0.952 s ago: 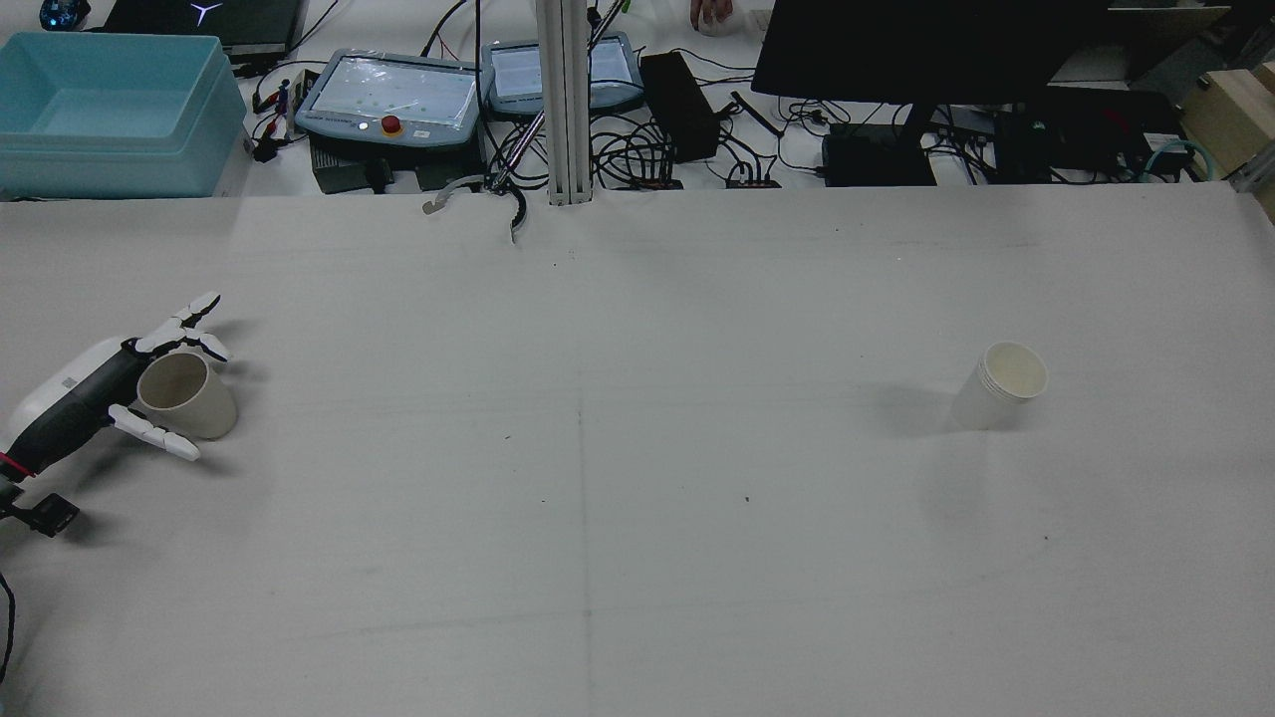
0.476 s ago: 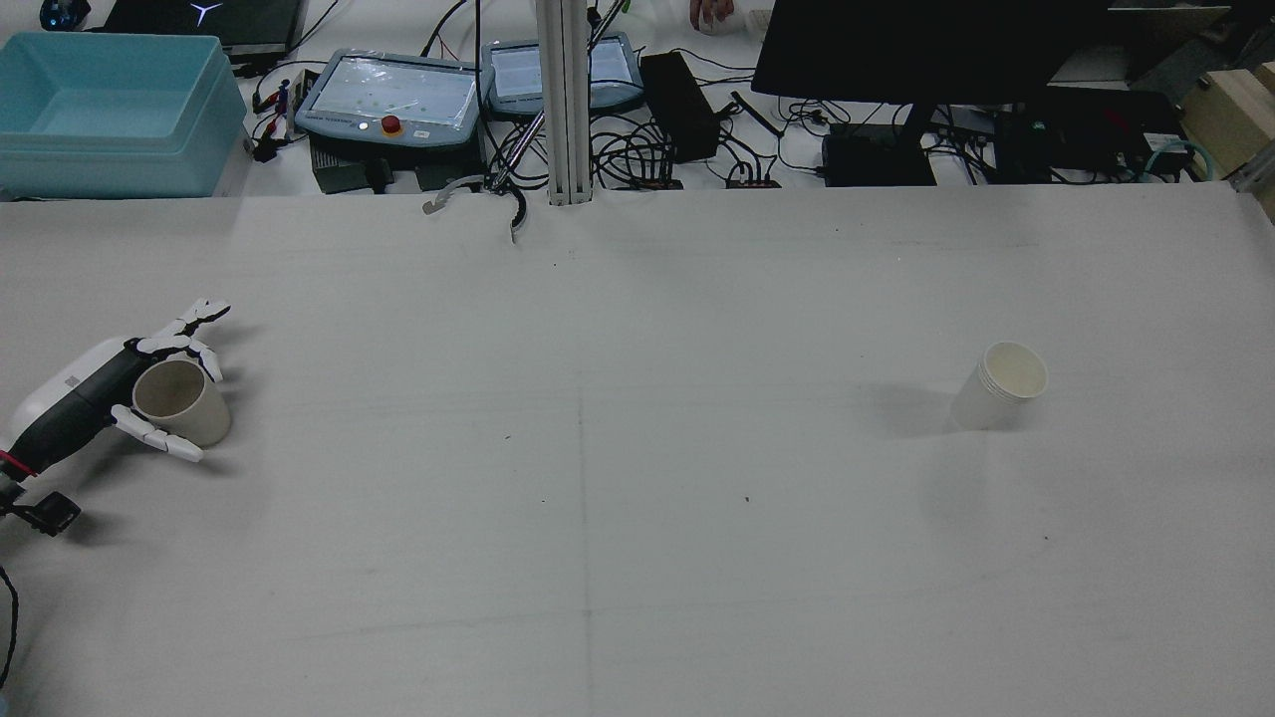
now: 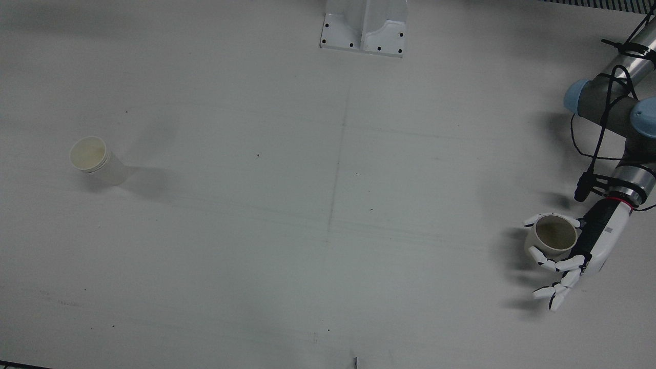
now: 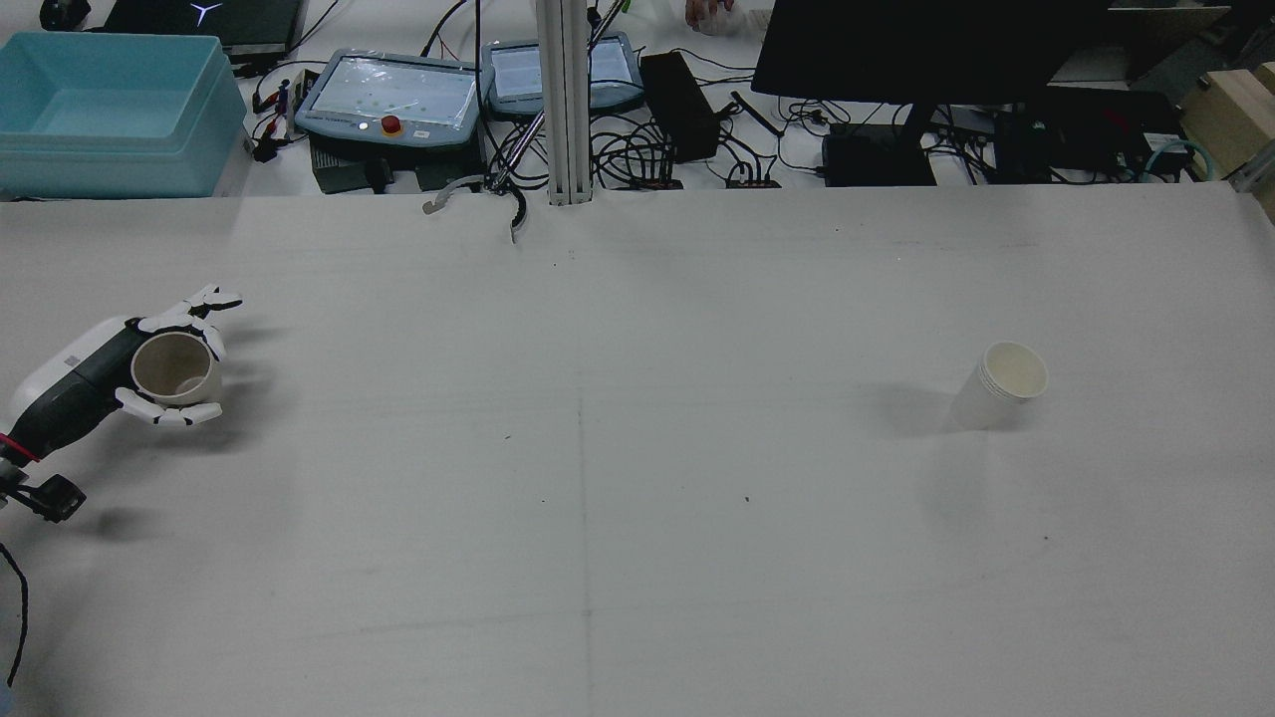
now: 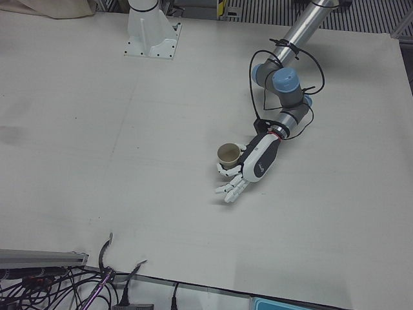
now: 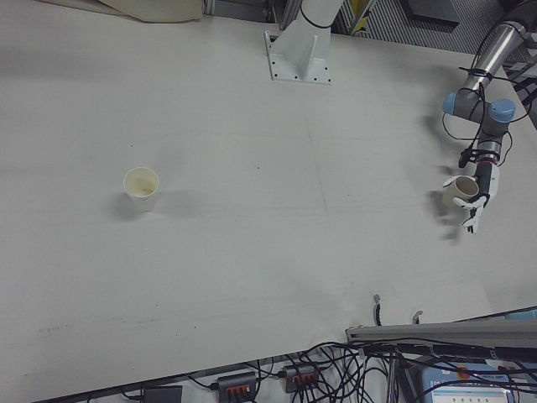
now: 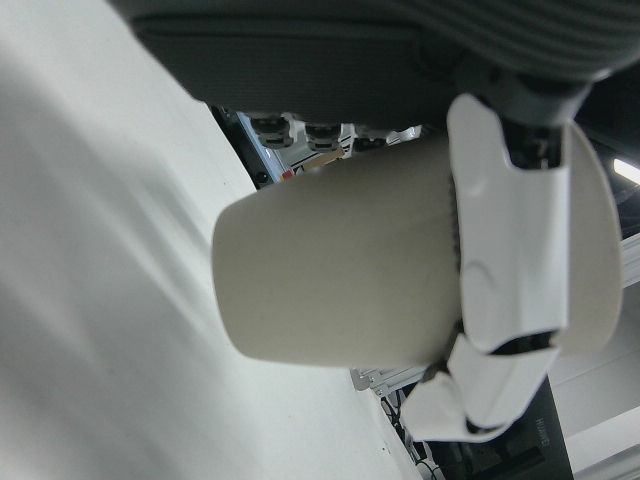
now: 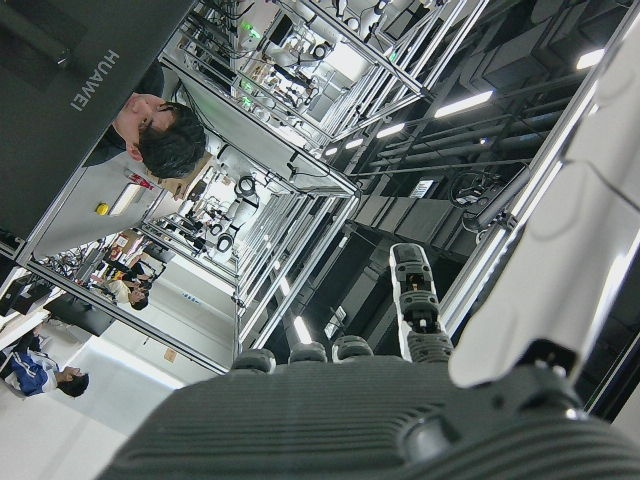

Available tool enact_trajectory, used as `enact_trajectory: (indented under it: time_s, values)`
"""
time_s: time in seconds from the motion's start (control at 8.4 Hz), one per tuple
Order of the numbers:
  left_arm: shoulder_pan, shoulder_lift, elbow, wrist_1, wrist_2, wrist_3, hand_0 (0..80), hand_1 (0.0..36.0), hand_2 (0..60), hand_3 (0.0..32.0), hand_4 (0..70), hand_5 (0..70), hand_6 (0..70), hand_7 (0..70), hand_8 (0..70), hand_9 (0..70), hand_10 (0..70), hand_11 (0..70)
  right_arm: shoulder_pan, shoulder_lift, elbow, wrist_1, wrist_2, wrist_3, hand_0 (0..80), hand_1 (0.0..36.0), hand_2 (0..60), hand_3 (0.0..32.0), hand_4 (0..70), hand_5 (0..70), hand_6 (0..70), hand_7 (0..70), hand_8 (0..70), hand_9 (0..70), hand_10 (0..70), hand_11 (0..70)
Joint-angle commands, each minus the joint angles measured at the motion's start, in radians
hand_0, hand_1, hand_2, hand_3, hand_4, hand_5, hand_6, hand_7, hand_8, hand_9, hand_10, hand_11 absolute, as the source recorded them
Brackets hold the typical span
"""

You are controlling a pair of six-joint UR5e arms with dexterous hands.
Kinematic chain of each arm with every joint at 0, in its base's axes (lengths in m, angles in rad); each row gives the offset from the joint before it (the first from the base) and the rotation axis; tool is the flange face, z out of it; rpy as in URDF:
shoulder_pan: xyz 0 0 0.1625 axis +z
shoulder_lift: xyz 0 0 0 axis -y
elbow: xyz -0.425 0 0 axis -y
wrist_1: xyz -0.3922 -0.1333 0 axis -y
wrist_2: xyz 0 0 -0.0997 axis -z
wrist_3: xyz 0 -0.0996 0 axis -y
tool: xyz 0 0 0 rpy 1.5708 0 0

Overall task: Pour water
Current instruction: 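Lift the held paper cup off the table with the left hand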

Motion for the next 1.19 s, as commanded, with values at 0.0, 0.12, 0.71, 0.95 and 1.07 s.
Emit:
enact_trajectory:
  time_s: [0.0, 0.12, 0.71, 0.95, 1.07]
  values:
    - [-0.007, 0.053, -0.235, 0.17, -0.001, -0.097, 53.9, 36.0, 60.0, 0.0, 52.1, 70.0, 9.0, 20.9, 2.6, 5.7, 2.2, 6.0, -0.009, 0.004, -0.028, 0.0, 0.002, -0.002, 47.9, 9.4, 0.0, 2.4, 11.7, 11.1, 0.7, 4.9, 0.0, 0.0, 0.0, 0.0]
    - [-0.007, 0.072, -0.312, 0.214, 0.001, -0.097, 52.5, 36.0, 60.0, 0.0, 53.3, 70.0, 8.8, 20.6, 2.3, 5.4, 2.0, 5.4, -0.061, 0.004, -0.11, 0.015, 0.005, -0.003, 47.9, 9.6, 0.0, 2.6, 12.5, 11.4, 1.2, 5.8, 0.0, 0.0, 0.0, 0.0]
    - [-0.014, 0.078, -0.47, 0.32, 0.009, -0.102, 54.3, 36.0, 60.0, 0.0, 54.7, 70.0, 8.9, 20.8, 2.3, 5.3, 1.7, 4.9, -0.184, 0.025, -0.452, 0.264, 0.229, 0.059, 47.8, 10.7, 0.0, 0.0, 5.7, 7.8, 0.0, 0.0, 0.0, 0.0, 0.0, 0.0]
    - [-0.017, 0.084, -0.515, 0.355, 0.009, -0.117, 54.7, 36.0, 60.0, 0.0, 54.7, 70.0, 8.8, 20.7, 2.3, 5.4, 1.7, 4.9, -0.273, 0.029, -0.566, 0.34, 0.351, 0.099, 47.2, 10.0, 0.0, 0.2, 2.7, 6.2, 0.0, 0.0, 0.0, 0.0, 0.0, 0.1]
    - [-0.023, 0.084, -0.533, 0.367, 0.009, -0.117, 54.8, 36.0, 60.0, 0.0, 55.1, 70.0, 8.7, 20.5, 2.3, 5.4, 1.7, 5.0, -0.313, 0.029, -0.659, 0.421, 0.369, 0.115, 46.7, 9.5, 0.0, 0.0, 2.5, 5.8, 0.0, 0.0, 0.0, 0.0, 0.0, 1.1]
